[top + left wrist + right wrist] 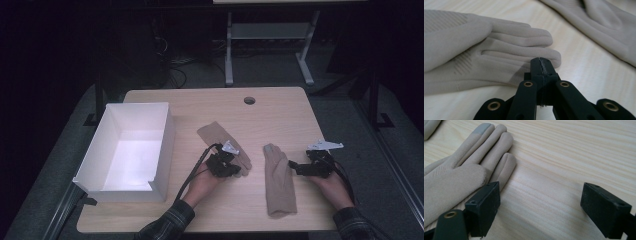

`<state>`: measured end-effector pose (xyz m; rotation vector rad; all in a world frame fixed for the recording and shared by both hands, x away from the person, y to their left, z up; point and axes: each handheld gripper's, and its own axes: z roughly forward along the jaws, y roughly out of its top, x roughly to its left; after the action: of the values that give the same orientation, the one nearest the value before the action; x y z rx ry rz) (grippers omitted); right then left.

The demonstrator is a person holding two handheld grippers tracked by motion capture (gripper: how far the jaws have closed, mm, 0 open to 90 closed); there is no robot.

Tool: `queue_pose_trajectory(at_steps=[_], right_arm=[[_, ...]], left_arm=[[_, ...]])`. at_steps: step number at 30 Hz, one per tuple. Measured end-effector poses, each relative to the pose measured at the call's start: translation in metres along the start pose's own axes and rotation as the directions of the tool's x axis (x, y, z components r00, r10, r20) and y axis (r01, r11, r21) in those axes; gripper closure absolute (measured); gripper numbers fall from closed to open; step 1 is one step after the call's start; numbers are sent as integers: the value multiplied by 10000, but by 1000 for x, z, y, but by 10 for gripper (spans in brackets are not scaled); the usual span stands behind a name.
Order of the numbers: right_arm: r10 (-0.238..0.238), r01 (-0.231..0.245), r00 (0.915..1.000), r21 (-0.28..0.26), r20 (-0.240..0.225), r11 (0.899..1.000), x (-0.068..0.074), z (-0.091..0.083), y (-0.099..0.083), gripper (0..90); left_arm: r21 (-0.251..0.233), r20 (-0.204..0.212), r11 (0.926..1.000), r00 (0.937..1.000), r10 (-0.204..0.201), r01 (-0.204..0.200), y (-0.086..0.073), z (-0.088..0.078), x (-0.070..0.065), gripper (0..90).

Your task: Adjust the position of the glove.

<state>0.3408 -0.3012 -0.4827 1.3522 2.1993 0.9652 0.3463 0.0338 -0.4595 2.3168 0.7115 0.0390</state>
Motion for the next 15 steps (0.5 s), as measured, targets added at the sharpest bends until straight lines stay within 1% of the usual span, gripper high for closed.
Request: queue_pose_trajectory(at_steps=[1,2,3,5,6,7,8,9,10,11,12,13,15], right_arm=[[-3,3,10000,0,-1,10000,0,0,0,158],[1,-1,10000,2,-1,10000,0,0,0,158],[-3,3,10000,0,-2,10000,0,0,0,158],[-1,1,10000,2,-2,10000,0,0,0,157],[-3,3,10000,0,-3,10000,0,0,0,158],[-5,5,10000,1,-3,10000,0,0,0,158],[-3,3,10000,0,-3,10000,0,0,0,158],[-7,7,10000,0,-3,10000,0,0,0,157],[-6,6,10000,-1,-4,10000,0,0,0,158],[-2,2,10000,1,-5,10000,0,0,0,158],[-9,9,10000,1,-8,10000,0,0,0,158],[-13,13,10000,-1,-10,10000,0,0,0,158],[-26,26,10000,-3,-12,10000,0,0,0,158]], left_arm=[[74,124,9998,9998,169,-170,1,2,-6,897],[127,195,9995,9994,295,-298,2,3,-9,897],[58,268,9997,9994,239,-240,3,5,-13,897],[110,371,9991,9985,409,-413,4,7,-18,897],[34,419,9995,9986,323,-325,4,9,-20,897],[34,419,9995,9986,323,-325,4,9,-20,897],[110,424,9984,9976,543,-548,5,9,-23,897],[127,404,9981,9974,592,-597,6,9,-23,896],[30,432,9987,9978,498,-500,6,9,-23,896],[30,432,9987,9978,498,-500,6,9,-23,896],[-43,442,9987,9978,500,-499,9,4,-21,896],[-146,291,9987,9983,498,-494,11,1,-20,896],[-147,-47,9980,9981,620,-621,15,-5,-14,896]])
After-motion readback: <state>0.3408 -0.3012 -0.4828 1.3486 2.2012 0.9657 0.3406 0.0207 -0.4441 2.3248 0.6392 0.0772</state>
